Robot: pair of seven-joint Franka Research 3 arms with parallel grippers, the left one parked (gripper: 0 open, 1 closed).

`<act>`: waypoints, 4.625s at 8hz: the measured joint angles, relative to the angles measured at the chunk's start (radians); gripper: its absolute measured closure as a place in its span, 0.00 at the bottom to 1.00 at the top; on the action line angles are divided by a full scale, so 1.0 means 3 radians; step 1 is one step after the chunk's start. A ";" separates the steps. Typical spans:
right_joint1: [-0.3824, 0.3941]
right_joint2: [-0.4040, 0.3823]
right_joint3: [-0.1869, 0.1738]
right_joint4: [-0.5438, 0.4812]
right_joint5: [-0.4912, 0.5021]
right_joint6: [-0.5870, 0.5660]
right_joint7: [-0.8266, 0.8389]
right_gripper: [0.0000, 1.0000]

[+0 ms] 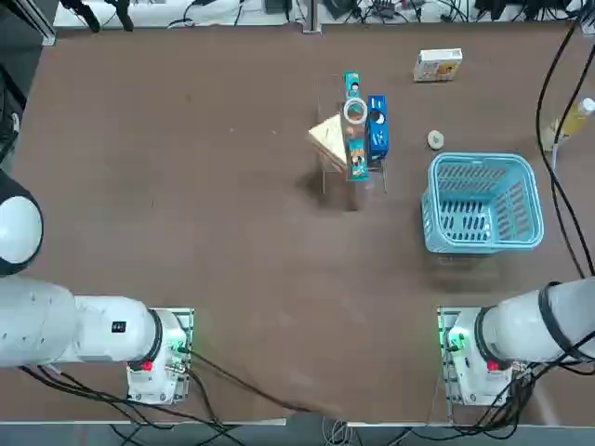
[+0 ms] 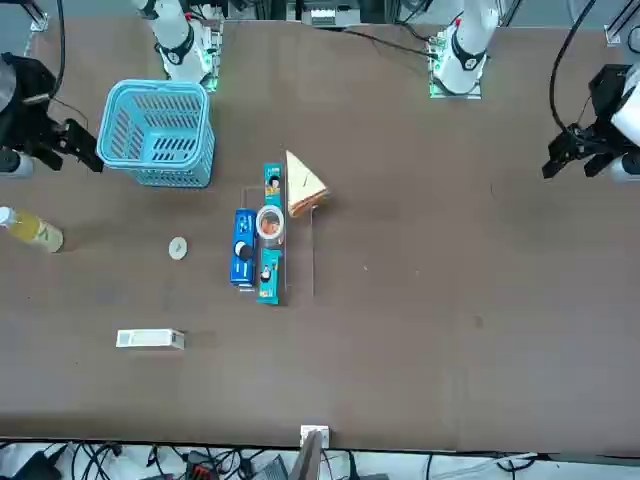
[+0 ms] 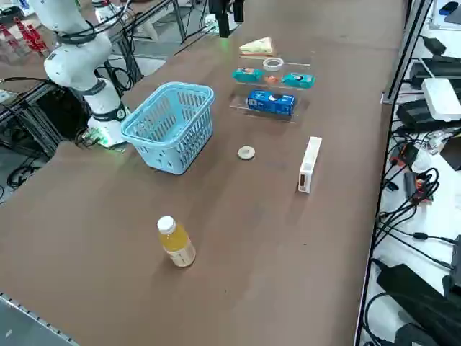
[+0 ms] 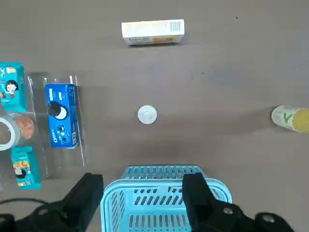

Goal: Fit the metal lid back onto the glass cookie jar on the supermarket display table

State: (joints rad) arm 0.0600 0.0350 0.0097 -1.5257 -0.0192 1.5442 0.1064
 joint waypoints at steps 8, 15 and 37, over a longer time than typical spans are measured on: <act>-0.0002 0.0536 -0.0012 -0.0062 0.0002 0.0530 0.0013 0.00; 0.0084 0.1282 -0.0012 -0.0783 0.0005 0.2024 0.0265 0.00; 0.0057 0.1316 -0.0030 -0.1950 0.0006 0.3110 0.0405 0.56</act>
State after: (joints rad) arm 0.0770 0.4299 0.0008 -2.1109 -0.0175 2.4771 0.2279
